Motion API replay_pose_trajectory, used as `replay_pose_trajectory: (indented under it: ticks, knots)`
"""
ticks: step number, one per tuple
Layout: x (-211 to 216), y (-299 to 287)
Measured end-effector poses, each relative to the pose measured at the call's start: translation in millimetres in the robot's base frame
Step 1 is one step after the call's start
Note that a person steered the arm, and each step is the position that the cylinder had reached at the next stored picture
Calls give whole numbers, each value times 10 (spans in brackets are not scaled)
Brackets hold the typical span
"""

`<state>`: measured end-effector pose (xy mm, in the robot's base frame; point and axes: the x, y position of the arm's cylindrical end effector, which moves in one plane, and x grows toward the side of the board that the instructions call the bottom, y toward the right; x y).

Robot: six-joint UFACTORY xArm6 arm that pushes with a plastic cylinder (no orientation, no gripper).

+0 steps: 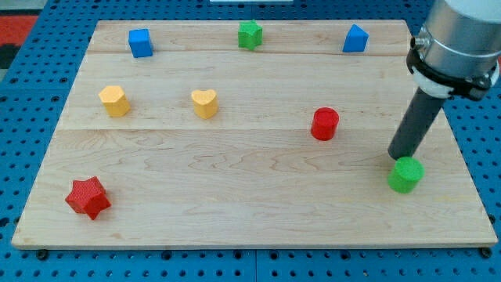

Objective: Push the yellow heart to the bottom center of the board

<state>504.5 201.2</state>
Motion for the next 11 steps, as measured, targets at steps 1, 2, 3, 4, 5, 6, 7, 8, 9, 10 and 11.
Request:
replay_pose_trajectory:
  ticks: [1,2,3,4,5,6,7,8,9,10,11]
  knots:
    - [154,-31]
    - [41,-563]
    - [-37,-1694]
    - [-383,-2202]
    - [-852,-1838]
    - [-1545,-1920]
    - [-1646,-2671]
    - [-1299,-3024]
    - [-971,-2757]
    - [-998,-2627]
    - [-1053,-2620]
